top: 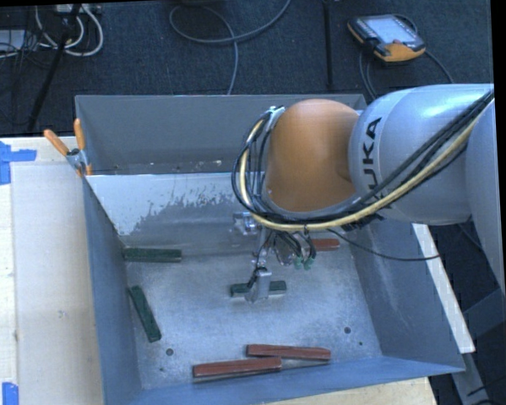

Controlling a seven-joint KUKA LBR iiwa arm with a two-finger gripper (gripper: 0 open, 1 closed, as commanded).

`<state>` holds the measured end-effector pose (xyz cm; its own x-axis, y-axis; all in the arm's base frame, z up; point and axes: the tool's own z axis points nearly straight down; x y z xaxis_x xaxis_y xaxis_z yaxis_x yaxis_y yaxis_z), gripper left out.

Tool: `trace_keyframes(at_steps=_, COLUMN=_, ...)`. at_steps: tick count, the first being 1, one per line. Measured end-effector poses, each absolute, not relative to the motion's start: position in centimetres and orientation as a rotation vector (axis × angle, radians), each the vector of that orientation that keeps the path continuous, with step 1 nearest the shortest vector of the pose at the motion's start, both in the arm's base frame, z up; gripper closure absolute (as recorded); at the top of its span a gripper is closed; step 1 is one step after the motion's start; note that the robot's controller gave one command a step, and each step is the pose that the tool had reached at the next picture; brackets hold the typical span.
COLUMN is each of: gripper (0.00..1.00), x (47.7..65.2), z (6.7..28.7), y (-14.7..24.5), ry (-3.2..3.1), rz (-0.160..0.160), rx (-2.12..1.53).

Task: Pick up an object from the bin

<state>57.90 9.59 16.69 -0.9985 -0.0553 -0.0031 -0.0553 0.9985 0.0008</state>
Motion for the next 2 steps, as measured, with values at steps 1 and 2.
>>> trace_keyframes(at_steps=1, gripper=0.0, x=56.7, z=13.4, y=10.2, ry=3.109, rz=-0.001, rx=-0.478)
trace_keyframes(at_steps=2, gripper=0.0, x=58.3, z=8.9, y=7.1, ry=3.082, rz=0.003, rx=-0.586)
